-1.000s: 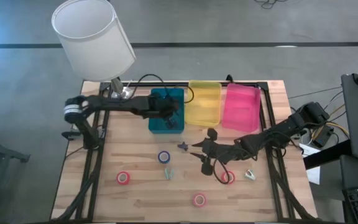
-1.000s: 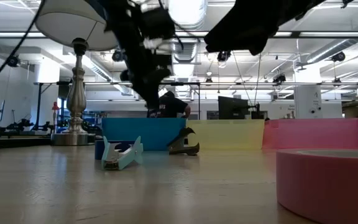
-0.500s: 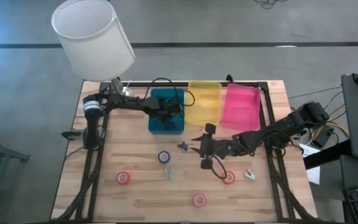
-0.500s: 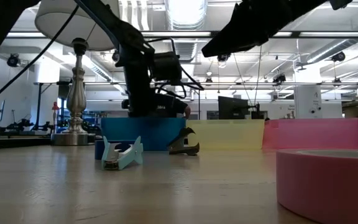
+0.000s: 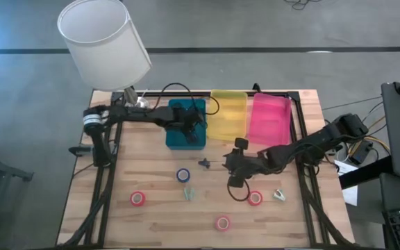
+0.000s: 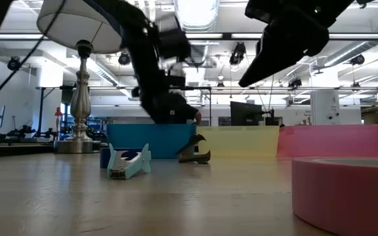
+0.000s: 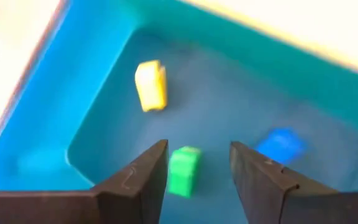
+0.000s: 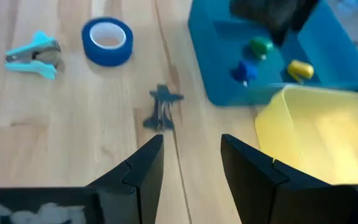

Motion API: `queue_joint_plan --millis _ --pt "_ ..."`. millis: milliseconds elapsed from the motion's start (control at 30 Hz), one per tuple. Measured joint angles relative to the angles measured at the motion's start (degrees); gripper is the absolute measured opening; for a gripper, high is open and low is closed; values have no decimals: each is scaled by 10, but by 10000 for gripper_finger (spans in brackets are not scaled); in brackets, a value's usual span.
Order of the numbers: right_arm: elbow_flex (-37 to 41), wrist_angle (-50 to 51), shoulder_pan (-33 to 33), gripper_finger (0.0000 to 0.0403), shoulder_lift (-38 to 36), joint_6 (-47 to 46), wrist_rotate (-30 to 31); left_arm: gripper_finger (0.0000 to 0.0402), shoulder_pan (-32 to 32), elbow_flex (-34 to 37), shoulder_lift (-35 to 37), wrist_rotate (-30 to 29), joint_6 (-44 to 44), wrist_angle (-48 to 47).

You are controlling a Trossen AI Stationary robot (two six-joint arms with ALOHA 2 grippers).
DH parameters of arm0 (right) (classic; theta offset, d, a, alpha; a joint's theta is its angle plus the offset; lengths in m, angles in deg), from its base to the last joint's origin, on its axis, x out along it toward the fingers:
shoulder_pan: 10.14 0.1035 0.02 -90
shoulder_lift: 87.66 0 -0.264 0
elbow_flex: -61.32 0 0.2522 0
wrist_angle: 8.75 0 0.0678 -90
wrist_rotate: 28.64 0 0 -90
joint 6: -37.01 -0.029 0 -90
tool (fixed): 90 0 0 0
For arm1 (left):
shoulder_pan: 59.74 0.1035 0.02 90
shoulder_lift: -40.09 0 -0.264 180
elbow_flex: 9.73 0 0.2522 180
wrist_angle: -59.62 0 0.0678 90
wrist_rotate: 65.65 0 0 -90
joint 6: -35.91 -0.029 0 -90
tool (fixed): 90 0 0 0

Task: Pick and place Stapler, Stapler remover, tape
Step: Put the black staple remover into the yellow bin

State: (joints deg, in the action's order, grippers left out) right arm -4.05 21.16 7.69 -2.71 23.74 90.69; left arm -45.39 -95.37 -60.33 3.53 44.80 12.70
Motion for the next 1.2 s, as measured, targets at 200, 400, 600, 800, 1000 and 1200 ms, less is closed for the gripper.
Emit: queue_joint_plan --millis 200,400,600,800,1000,1200 --pt "-3 18 0 155 0 -27 -82 174 -96 37 77 0 0 74" --pt "-3 79 12 155 -5 -78 -116 174 -196 119 145 0 -2 209" --pt "6 151 30 155 -29 -145 -112 174 -267 195 196 0 26 246" --pt "45 53 32 155 -33 -131 -112 172 -322 262 203 -2 50 313" --pt "97 -149 16 155 -22 -15 -114 172 -347 313 196 -3 110 389" --pt "125 -293 -36 155 20 9 -112 172 -347 318 193 -22 111 397"
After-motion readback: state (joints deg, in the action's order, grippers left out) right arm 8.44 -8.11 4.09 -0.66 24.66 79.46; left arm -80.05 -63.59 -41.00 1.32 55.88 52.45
